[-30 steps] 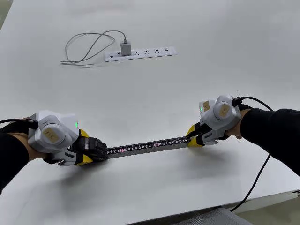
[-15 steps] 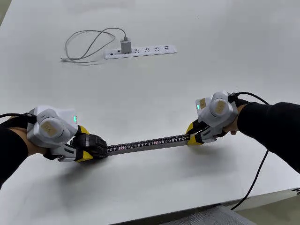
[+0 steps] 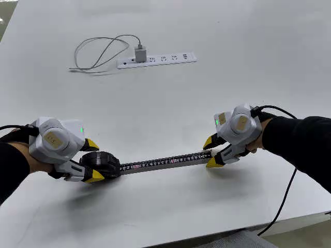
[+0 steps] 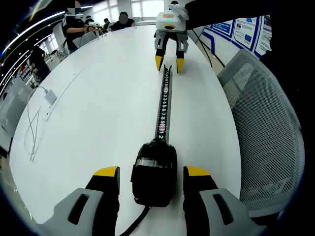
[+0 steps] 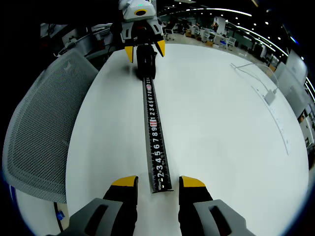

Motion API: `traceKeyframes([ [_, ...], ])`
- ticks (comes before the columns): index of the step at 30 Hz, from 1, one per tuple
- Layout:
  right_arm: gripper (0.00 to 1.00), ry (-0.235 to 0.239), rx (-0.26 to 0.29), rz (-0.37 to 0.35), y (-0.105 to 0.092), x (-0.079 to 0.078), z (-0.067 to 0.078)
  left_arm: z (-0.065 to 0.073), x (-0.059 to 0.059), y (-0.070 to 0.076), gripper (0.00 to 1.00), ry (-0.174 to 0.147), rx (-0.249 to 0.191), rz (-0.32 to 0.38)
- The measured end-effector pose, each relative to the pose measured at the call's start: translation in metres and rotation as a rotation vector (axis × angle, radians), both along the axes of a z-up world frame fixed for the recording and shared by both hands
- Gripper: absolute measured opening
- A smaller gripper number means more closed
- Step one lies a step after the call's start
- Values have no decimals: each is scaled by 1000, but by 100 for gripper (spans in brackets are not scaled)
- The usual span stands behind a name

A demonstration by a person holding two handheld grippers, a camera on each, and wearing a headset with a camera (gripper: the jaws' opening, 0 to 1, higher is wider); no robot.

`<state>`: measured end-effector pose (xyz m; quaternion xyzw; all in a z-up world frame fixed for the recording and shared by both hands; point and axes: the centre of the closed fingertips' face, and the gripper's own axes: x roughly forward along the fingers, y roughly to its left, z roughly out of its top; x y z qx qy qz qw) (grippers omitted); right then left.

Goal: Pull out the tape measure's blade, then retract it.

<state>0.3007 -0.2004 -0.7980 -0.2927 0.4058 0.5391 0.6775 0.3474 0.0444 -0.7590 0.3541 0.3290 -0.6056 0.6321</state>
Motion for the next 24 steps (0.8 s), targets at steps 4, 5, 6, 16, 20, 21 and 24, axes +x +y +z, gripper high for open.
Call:
traceKeyframes([
  [4,31,-2,-2,3,-2,0,2,2,-1,0,52,18,-9,14],
  [5,32,0,-6,0,-3,0,1,2,-1,0,53,23,-9,17],
  [6,33,1,-9,-3,-4,-1,1,2,-2,0,54,25,-8,18],
  [16,36,-5,-25,-33,-13,-1,3,5,-1,2,70,28,-25,45],
  [20,38,16,-20,-61,-15,-5,3,5,-1,4,77,29,-20,54],
  [21,41,13,-25,-67,-17,-5,3,5,-1,5,78,29,-20,55],
  [24,45,10,-23,-76,-19,-5,4,6,-1,6,80,36,-24,64],
])
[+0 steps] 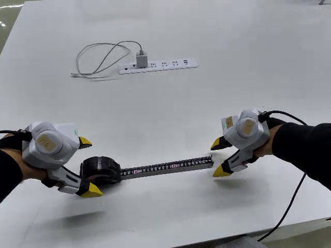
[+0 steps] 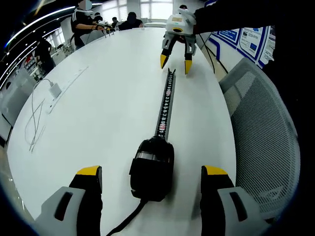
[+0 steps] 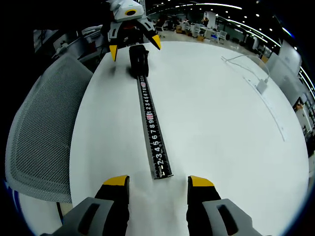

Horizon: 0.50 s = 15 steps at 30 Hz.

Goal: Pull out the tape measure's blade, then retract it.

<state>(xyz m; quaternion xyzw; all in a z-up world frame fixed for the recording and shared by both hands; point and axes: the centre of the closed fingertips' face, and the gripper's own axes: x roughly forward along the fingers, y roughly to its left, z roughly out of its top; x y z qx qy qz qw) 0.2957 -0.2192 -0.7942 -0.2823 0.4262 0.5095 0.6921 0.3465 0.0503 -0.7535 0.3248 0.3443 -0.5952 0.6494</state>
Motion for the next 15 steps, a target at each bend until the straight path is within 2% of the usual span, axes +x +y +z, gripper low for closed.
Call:
traceKeyframes([
  [6,56,-4,11,-16,1,1,3,3,2,1,88,14,-15,27],
  [15,66,-8,22,-18,3,-1,6,5,8,5,99,-12,-25,55],
])
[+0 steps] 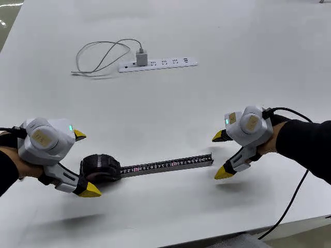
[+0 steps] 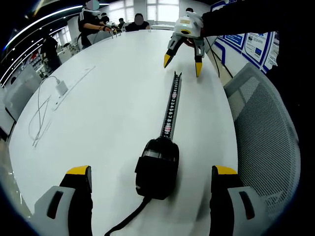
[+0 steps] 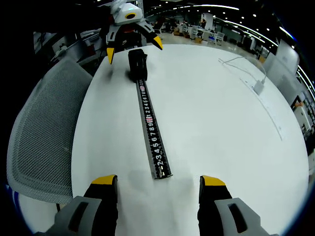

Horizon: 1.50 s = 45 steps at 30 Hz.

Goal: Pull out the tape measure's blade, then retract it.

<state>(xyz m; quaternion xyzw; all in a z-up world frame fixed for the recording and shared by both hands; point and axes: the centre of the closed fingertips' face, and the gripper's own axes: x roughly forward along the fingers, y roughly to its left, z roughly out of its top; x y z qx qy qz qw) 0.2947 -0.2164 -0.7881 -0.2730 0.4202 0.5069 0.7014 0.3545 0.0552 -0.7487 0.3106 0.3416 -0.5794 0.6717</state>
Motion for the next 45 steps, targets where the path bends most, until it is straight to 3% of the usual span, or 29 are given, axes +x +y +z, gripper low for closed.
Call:
traceKeyframes([
  [3,73,3,16,-24,2,0,2,2,2,0,99,-16,-15,10],
  [12,93,-37,64,-90,7,-2,7,5,4,6,99,11,-61,120],
  [13,93,-38,69,-100,6,-2,7,6,2,6,99,21,-71,126],
  [15,95,-41,73,-117,4,-2,7,6,3,9,99,6,-72,138],
  [26,99,-50,116,-183,2,0,17,6,-1,20,99,18,-100,199],
  [32,99,-75,128,-212,0,-4,23,7,-1,24,99,16,-122,245],
  [34,99,-95,138,-222,-1,-3,27,8,-3,24,99,33,-143,261],
  [36,99,-104,157,-249,-3,-2,32,12,1,26,99,-4,-159,280],
  [38,99,-115,173,-269,-5,-1,36,15,4,29,99,-15,-178,305],
  [40,99,-133,179,-293,-9,-1,39,15,2,31,99,-3,-190,319],
  [42,99,-141,189,-307,-11,-3,41,17,3,34,99,-33,-207,332],
  [44,99,-158,199,-321,-13,-4,43,18,2,36,99,-27,-218,356],
  [45,99,-172,208,-328,-15,-4,45,19,5,38,99,-53,-227,367],
])
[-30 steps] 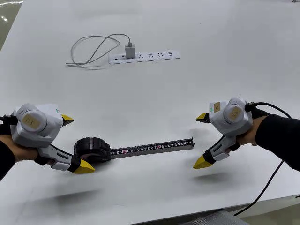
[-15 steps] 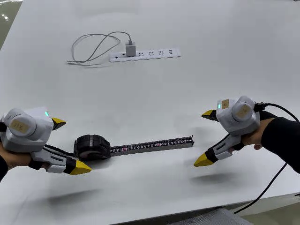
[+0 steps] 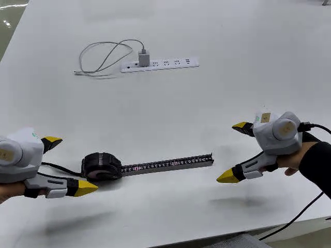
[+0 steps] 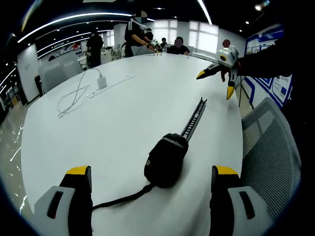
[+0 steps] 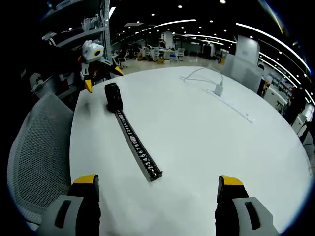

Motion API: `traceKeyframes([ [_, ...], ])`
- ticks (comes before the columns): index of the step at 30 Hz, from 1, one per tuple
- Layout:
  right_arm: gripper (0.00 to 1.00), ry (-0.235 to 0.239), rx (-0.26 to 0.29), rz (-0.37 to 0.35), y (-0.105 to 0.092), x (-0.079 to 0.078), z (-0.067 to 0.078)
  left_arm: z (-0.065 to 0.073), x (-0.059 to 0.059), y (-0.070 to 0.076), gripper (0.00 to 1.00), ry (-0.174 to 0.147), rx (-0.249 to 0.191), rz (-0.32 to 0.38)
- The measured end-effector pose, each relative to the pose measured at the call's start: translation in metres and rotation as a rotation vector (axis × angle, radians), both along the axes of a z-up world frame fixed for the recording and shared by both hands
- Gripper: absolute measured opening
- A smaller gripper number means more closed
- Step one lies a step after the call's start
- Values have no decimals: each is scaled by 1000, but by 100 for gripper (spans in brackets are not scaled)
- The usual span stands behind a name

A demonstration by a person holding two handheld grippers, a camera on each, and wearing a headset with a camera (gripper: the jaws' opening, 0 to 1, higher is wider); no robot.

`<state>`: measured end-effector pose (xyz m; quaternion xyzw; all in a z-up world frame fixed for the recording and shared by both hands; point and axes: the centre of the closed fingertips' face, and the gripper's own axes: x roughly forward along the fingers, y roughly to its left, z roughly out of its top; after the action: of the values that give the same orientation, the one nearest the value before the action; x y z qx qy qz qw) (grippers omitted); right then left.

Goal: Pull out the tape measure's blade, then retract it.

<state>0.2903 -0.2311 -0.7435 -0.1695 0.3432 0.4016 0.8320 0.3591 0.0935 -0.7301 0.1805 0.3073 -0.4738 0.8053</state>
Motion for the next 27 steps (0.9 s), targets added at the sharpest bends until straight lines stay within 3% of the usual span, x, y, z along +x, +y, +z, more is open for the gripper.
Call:
traceKeyframes([
  [4,99,-27,19,-29,-4,-4,2,-2,-6,6,99,15,-5,24],
  [6,99,-33,24,-59,-6,-7,1,4,-7,5,99,-24,-42,28],
  [8,99,-28,20,-76,-10,-13,-3,4,-10,7,99,-11,-49,48],
  [10,99,-31,28,-85,-12,-17,-9,4,-11,10,99,-18,-55,69],
  [11,99,-26,27,-87,-12,-20,-10,2,-13,11,99,6,-53,81],
  [13,99,-22,31,-96,-13,-26,-12,-1,-15,13,99,-5,-45,84],
  [19,99,-29,61,-150,-19,-34,-8,-8,-27,16,99,-1,-32,89],
  [27,99,-51,48,-151,-28,-43,-1,-12,-40,22,99,14,-42,130],
])
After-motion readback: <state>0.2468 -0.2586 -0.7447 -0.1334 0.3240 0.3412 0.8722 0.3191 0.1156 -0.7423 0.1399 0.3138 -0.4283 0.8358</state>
